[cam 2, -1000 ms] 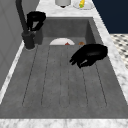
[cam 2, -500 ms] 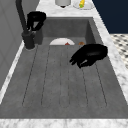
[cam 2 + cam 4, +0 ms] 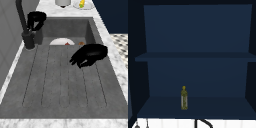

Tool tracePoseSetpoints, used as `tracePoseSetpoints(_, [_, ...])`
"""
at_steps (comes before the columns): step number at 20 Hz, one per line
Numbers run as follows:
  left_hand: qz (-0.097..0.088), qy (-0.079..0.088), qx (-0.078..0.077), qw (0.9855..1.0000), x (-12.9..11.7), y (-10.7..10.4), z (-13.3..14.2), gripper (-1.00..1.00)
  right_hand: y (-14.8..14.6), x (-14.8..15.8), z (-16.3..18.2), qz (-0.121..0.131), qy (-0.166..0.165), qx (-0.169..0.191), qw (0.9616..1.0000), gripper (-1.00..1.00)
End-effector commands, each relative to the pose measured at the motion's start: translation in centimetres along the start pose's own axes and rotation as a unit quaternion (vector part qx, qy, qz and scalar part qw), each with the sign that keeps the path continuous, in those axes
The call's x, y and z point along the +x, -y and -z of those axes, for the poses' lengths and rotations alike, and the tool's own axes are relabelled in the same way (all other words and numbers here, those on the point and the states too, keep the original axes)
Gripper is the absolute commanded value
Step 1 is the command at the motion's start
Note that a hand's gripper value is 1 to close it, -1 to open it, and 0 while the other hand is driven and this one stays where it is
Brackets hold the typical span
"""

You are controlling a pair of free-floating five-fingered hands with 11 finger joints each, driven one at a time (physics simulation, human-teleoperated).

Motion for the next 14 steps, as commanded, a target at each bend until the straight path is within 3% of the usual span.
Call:
tracePoseSetpoints(1, [0.0, 0.0, 0.0, 1.0, 0.0, 0.0, 0.0, 0.0, 0.8, 1.03, -1.87, 0.065, -0.02, -0.004, 0.9977, 1.0])
tracePoseSetpoints(14, [0.0, 0.0, 0.0, 1.0, 0.0, 0.0, 0.0, 0.0, 0.46, 0.9, -2.23, 0.066, -0.021, -0.013, 0.9975, 1.0])
